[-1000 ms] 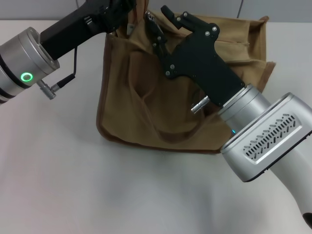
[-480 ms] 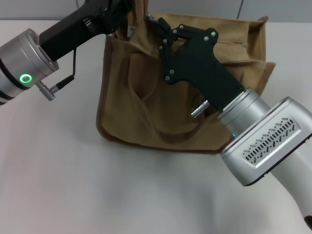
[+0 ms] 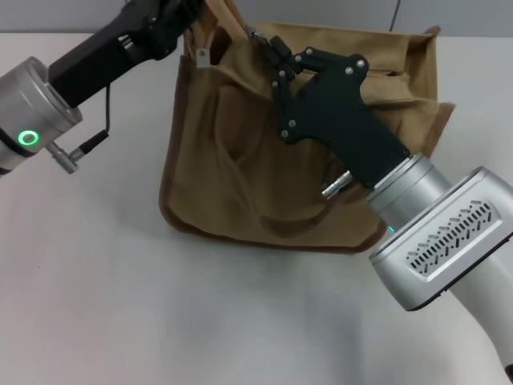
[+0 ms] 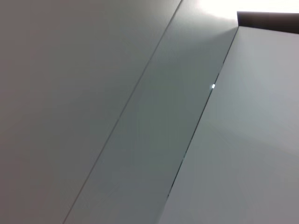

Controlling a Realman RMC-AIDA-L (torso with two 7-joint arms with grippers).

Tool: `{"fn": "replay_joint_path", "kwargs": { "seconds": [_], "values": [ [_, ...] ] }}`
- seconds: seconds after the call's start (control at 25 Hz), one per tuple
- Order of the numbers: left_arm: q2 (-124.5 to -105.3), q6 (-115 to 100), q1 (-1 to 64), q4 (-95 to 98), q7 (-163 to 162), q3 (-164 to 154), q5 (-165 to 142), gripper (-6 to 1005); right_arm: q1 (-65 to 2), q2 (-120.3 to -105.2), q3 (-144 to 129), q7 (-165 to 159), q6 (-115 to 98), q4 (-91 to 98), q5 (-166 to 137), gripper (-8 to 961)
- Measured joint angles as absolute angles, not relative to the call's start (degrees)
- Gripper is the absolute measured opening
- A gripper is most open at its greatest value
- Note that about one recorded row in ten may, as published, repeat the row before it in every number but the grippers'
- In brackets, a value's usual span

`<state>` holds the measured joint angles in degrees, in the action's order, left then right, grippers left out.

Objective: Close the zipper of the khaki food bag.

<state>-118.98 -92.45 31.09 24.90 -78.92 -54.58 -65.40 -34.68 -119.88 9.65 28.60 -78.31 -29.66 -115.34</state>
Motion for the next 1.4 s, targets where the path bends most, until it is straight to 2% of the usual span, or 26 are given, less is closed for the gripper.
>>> {"fn": "replay_joint_path", "kwargs": {
  "seconds": [0.4, 0.92, 1.4],
  "values": [
    [-118.74, -92.4, 29.6, 25.2, -78.9, -54.3, -64.8, 86, -32.8, -119.88, 9.8, 28.5, -78.3, -29.4, -115.0, 40],
    [-118.63, -92.2, 28.8, 25.2, -78.8, -53.6, -64.7, 89, -25.1, -119.5, 13.4, 28.5, -79.0, -29.0, -115.0, 66],
    [-118.49, -91.8, 27.9, 25.3, -78.7, -52.9, -64.7, 93, -21.8, -119.37, 15.1, 24.0, -81.3, -26.9, -115.0, 89]
  ]
}}
